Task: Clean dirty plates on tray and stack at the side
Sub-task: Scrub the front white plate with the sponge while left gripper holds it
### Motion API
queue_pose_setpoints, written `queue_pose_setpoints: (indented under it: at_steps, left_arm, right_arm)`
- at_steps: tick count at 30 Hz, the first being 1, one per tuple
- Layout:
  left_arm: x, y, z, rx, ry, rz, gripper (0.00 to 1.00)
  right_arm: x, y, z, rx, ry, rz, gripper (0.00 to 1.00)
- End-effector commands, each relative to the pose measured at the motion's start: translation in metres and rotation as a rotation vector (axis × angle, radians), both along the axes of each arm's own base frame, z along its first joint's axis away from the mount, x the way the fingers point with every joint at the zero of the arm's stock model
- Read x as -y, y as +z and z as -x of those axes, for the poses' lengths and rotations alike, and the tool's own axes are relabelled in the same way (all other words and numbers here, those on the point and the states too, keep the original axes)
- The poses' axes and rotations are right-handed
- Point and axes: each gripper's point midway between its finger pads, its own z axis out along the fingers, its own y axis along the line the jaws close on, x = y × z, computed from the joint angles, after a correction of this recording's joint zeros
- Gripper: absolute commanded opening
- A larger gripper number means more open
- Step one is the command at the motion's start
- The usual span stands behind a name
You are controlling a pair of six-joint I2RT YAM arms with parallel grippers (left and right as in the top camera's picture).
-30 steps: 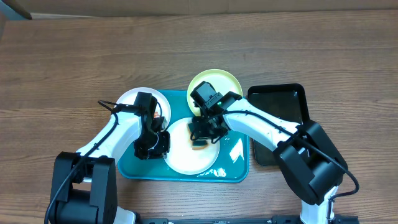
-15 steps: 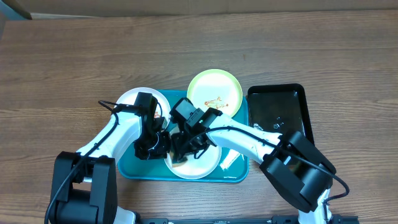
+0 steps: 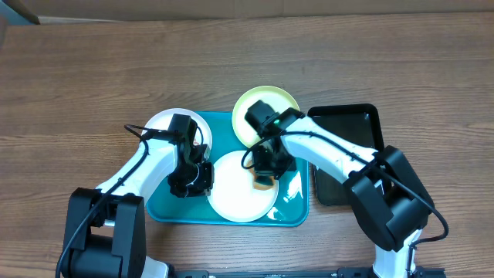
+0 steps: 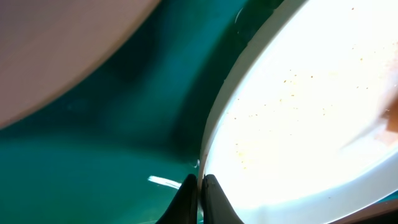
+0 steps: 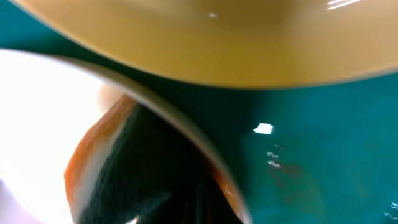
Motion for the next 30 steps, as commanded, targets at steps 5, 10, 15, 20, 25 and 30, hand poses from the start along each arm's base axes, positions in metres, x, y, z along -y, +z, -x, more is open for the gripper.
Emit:
queue_pose_setpoints:
  at_steps: [5, 10, 15, 20, 25, 30]
  left_arm:
    - [-0.007, -0.004, 0.006, -0.02, -0.023, -0.037, 0.04]
    - [-0.007, -0.004, 0.005, -0.018, -0.023, -0.036, 0.04]
    - [-0.007, -0.004, 0.005, -0.018, -0.023, -0.037, 0.04]
    - [-0.007, -0.004, 0.006, -0.019, -0.023, -0.037, 0.04]
    - [-0.007, -0.004, 0.006, -0.018, -0.023, -0.036, 0.04]
    - [-0.007, -0.004, 0.006, -0.019, -0.023, -0.037, 0.04]
  right_arm:
    - [0.044, -0.009, -0.001, 0.014, 0.064, 0.204, 0.04]
    - [0.022, -0.013, -0.001, 0.022, 0.158, 0.082, 0.04]
    - [-0.012, -0.01, -0.018, 0.095, 0.177, -0.067, 0.04]
    - [-0.05, 0.004, -0.006, 0.044, 0.251, -0.305, 0.04]
    - [-0.046, 0.017, 0.007, -0.007, 0.288, -0.331, 0.04]
    - [-0.003, 0.052, -0.025, 0.143, 0.121, -0.168, 0.04]
